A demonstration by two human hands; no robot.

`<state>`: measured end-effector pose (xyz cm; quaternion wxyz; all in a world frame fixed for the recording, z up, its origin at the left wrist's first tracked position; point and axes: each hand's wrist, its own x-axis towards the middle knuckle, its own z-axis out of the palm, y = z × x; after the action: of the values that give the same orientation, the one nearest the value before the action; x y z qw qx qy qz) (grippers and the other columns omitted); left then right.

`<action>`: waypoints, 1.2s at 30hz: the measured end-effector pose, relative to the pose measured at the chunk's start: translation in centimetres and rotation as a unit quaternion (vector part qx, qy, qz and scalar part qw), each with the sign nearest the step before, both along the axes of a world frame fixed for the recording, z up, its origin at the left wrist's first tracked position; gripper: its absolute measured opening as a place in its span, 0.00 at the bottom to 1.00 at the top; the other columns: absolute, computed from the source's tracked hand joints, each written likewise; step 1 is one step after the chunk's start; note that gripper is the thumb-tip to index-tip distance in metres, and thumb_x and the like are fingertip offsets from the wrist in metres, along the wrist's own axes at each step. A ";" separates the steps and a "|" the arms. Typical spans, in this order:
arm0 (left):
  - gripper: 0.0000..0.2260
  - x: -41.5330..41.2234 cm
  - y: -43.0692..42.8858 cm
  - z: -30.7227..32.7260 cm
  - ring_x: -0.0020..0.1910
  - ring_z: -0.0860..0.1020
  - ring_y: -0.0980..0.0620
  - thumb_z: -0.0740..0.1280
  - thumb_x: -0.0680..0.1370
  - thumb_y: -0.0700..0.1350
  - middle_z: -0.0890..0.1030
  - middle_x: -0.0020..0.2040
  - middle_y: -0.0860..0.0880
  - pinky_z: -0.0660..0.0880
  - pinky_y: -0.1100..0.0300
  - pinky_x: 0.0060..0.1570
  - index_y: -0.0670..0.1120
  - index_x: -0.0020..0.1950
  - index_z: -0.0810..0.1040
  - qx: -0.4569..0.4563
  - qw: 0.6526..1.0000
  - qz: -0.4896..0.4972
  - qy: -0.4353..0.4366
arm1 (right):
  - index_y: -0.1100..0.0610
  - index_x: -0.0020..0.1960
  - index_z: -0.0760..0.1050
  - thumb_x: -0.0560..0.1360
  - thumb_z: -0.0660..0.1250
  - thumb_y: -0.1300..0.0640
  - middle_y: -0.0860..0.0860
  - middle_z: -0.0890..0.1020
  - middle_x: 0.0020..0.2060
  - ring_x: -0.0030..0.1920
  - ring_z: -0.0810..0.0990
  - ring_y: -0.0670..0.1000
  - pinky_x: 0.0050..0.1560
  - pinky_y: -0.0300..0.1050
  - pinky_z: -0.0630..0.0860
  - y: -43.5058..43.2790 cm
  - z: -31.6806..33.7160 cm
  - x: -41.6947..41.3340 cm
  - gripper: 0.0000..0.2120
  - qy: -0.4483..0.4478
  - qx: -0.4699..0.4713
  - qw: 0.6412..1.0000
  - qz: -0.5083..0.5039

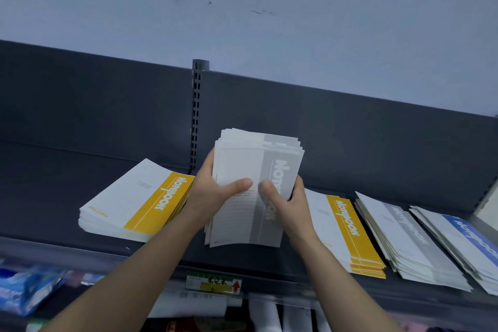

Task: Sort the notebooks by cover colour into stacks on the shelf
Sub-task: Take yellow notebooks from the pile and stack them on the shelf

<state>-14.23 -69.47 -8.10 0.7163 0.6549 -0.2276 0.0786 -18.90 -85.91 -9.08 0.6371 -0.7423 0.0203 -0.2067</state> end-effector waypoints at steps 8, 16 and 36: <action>0.32 0.5 -0.3 -0.1 0.58 0.79 0.54 0.80 0.63 0.50 0.81 0.57 0.53 0.78 0.59 0.50 0.53 0.64 0.73 0.002 1.000 0.017 -0.020 | 0.51 0.78 0.49 0.70 0.46 0.26 0.51 0.47 0.78 0.78 0.42 0.50 0.76 0.53 0.39 3.7 8.7 -0.1 0.45 -0.149 -0.513 0.829 -0.166; 0.28 0.6 -0.3 0.3 0.57 0.80 0.53 0.74 0.69 0.33 0.81 0.57 0.51 0.78 0.62 0.48 0.47 0.67 0.71 0.006 0.998 0.003 -0.057 | 0.50 0.78 0.52 0.73 0.53 0.28 0.50 0.52 0.78 0.78 0.48 0.49 0.76 0.52 0.44 4.9 9.2 0.9 0.42 -0.032 -0.612 0.790 -0.039; 0.52 1.7 -0.3 1.8 0.59 0.79 0.56 0.78 0.60 0.50 0.80 0.60 0.52 0.76 0.60 0.56 0.53 0.77 0.52 0.054 0.996 -0.075 0.017 | 0.52 0.77 0.57 0.71 0.49 0.25 0.47 0.62 0.75 0.75 0.58 0.49 0.74 0.51 0.54 3.0 10.7 0.1 0.44 0.055 -0.622 0.781 -0.010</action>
<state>-12.51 -69.75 -6.35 0.6873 0.6751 -0.2681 0.0014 -18.84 -82.96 1.60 0.0321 -0.9872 -0.0706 -0.1393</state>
